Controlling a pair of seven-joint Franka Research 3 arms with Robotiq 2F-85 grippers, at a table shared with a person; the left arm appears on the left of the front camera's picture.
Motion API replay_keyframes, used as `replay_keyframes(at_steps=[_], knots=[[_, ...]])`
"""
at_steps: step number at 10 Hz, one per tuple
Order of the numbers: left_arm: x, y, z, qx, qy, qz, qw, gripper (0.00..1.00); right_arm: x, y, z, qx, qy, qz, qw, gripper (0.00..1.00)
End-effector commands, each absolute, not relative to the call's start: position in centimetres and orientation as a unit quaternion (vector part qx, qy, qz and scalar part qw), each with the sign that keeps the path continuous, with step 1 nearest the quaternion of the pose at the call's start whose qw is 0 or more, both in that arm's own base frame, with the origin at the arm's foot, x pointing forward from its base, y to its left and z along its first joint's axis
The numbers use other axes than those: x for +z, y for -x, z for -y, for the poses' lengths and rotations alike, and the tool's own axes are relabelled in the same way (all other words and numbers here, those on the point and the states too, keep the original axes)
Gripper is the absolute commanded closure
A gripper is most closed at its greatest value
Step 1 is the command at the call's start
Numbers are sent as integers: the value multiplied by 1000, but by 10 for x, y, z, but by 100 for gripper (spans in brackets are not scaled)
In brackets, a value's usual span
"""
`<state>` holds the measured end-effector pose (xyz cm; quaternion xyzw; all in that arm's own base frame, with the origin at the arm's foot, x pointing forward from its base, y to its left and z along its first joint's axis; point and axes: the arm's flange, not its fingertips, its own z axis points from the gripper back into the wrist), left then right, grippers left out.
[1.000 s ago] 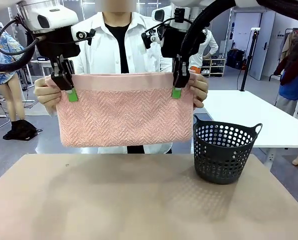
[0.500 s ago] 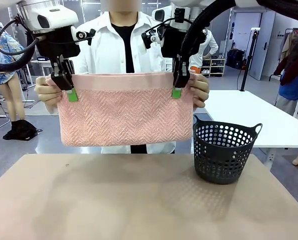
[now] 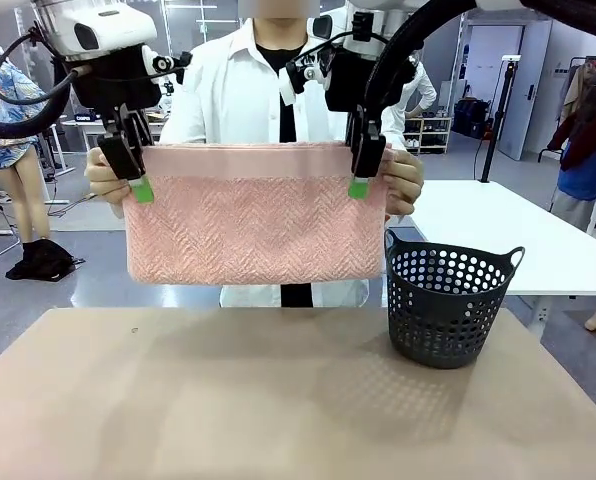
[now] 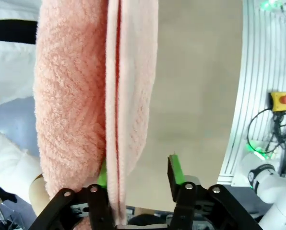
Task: Fold the towel.
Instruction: Release the end of the 100 cm Hotel Towel you were holding.
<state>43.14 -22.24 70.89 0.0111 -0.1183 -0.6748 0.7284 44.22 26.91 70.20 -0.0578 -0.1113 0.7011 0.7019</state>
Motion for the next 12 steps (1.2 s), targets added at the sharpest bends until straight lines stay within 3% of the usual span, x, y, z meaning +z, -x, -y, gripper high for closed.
replay_keyframes(at_steps=[1,2,4,6,9,12], knots=[[729,-425,209,-668,6,151,729,18,718,-434,-260,681,58,126,720,0],[745,-420,196,-658,18,178,732,0,735,-430,-246,667,40,154,728,17],[786,-405,155,-620,54,252,741,0,767,-427,-205,620,-9,206,757,0],[815,-383,106,-553,74,319,766,0,796,-420,-150,554,-78,268,784,0],[834,-334,30,-444,67,370,813,0,814,-391,-61,446,-80,320,832,0],[831,-286,-38,-356,43,372,856,0,816,-352,20,349,-76,340,870,0]])
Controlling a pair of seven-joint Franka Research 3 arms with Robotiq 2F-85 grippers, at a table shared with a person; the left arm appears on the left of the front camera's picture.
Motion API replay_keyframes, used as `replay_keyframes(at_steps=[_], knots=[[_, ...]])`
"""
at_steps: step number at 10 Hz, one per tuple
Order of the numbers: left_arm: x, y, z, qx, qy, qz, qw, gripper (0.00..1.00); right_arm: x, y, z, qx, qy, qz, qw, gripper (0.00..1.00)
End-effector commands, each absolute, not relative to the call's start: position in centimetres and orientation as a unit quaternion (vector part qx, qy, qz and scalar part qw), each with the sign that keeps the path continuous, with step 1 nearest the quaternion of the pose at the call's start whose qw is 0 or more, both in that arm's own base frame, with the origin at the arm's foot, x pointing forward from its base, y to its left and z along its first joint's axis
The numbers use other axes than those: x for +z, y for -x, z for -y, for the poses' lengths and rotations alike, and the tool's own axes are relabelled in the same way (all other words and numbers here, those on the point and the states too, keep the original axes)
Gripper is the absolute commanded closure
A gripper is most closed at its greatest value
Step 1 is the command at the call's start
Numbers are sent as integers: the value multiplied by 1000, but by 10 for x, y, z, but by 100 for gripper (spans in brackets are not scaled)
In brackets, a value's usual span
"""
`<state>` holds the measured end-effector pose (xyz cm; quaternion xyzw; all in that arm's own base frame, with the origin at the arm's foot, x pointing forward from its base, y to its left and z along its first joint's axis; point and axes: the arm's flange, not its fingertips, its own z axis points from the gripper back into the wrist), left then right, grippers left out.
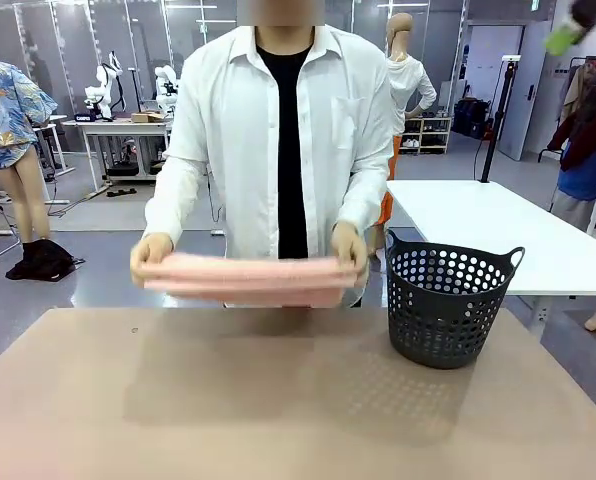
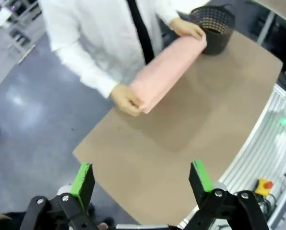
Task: Fold the towel.
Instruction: Release the end of the 100 cm Hotel Towel you were holding.
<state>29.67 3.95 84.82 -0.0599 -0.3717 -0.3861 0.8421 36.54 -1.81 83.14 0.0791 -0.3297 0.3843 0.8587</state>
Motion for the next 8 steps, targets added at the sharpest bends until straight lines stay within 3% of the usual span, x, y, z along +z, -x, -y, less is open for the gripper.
replay_keyframes(at_steps=[1,3,8], knots=[[825,-275,-51,-329,39,364,871,0,816,-335,44,318,-77,351,877,0],[822,-253,-73,-285,36,381,879,0,809,-313,71,280,-78,365,884,0],[827,-251,-84,-299,41,370,879,0,818,-311,86,294,-84,362,881,0]])
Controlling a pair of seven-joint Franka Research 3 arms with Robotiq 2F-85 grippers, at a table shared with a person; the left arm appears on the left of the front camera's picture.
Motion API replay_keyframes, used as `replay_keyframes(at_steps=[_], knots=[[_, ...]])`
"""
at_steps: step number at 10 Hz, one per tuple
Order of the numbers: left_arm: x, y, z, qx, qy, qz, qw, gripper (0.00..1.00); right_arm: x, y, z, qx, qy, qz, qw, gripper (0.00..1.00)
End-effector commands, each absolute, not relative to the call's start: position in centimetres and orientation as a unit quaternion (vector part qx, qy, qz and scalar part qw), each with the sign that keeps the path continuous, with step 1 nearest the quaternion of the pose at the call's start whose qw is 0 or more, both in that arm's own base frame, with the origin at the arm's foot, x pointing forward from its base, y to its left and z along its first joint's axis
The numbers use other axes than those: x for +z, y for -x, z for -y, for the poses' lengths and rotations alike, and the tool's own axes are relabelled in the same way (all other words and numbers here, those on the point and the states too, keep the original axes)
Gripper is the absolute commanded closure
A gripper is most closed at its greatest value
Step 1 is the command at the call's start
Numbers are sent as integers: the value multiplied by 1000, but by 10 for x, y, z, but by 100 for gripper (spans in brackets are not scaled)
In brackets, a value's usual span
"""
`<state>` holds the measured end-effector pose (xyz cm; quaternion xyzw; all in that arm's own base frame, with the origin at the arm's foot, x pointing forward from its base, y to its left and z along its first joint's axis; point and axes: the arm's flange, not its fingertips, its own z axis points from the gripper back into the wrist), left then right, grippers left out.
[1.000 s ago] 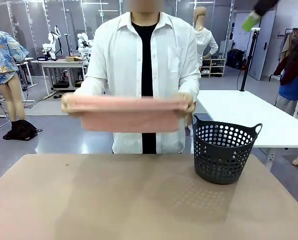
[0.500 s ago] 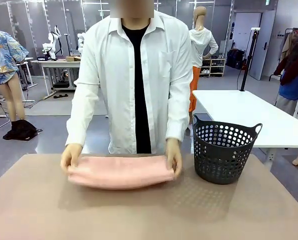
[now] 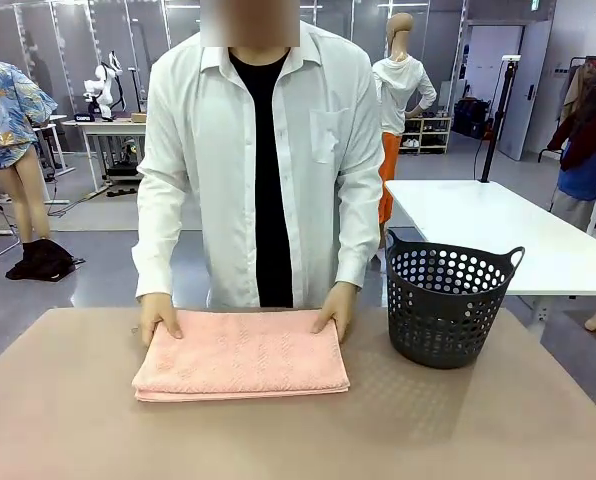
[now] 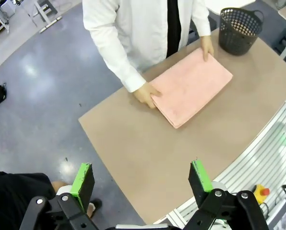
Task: Fold the towel.
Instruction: Release the end of the 100 cm Hotel Towel you were holding, then pick up the 100 cm Hotel Towel and place it on the left side of the table.
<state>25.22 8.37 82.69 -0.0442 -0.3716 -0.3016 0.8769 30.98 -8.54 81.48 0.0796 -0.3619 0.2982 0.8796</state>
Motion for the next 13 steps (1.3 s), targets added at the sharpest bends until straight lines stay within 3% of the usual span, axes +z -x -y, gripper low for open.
replay_keyframes(at_steps=[1,13], knots=[[827,-251,-84,-299,41,370,879,0,818,-311,86,294,-84,362,881,0],[827,-251,-84,-299,41,370,879,0,818,-311,86,294,-84,362,881,0]])
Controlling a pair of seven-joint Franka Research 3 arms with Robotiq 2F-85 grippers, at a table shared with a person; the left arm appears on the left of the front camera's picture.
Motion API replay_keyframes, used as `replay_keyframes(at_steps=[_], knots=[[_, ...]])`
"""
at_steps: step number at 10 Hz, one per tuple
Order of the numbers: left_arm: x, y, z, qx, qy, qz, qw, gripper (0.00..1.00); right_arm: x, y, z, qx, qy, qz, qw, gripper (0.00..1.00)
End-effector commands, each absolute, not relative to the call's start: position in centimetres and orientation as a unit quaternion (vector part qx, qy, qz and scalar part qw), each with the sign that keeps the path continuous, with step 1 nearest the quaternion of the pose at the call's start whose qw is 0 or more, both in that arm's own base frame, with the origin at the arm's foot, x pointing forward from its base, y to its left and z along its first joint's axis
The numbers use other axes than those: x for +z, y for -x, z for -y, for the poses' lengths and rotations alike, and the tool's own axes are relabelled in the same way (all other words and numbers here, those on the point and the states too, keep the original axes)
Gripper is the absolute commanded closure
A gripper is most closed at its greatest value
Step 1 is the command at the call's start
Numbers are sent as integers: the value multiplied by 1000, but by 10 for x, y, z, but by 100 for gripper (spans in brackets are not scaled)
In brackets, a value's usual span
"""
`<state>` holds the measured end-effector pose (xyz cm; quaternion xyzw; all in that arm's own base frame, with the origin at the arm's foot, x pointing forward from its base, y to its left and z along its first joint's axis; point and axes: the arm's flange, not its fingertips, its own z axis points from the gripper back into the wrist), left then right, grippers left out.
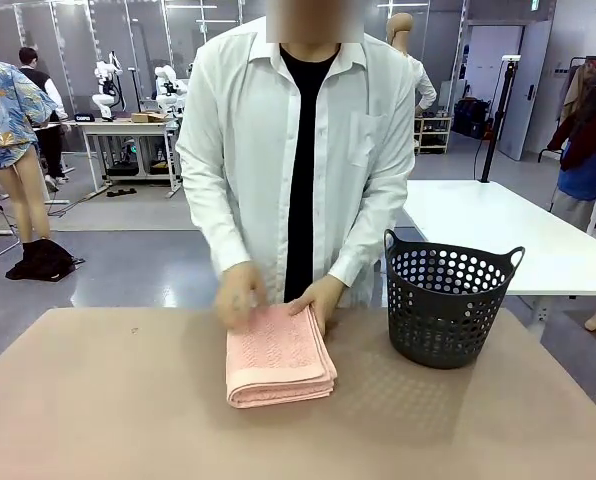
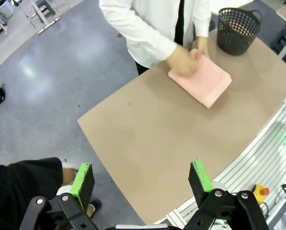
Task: Fold the towel.
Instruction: Pick up the 100 cm Hotel Towel and place it on the left side of the table.
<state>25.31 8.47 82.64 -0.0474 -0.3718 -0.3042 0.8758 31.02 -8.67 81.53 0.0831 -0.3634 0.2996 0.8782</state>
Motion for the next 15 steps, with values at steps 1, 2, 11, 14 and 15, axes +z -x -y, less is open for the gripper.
replay_keyframes(at_steps=[1,2,11,14,15], knots=[[827,-251,-84,-299,41,370,879,0,818,-311,86,294,-84,362,881,0],[827,-251,-84,-299,41,370,879,0,818,-311,86,294,-84,362,881,0],[827,-251,-84,-299,41,370,879,0,818,-311,86,294,-84,362,881,0],[827,-251,-84,-299,41,370,879,0,818,-311,86,294,-84,362,881,0],[827,-251,-84,-299,41,370,879,0,818,-311,86,294,-84,362,881,0]])
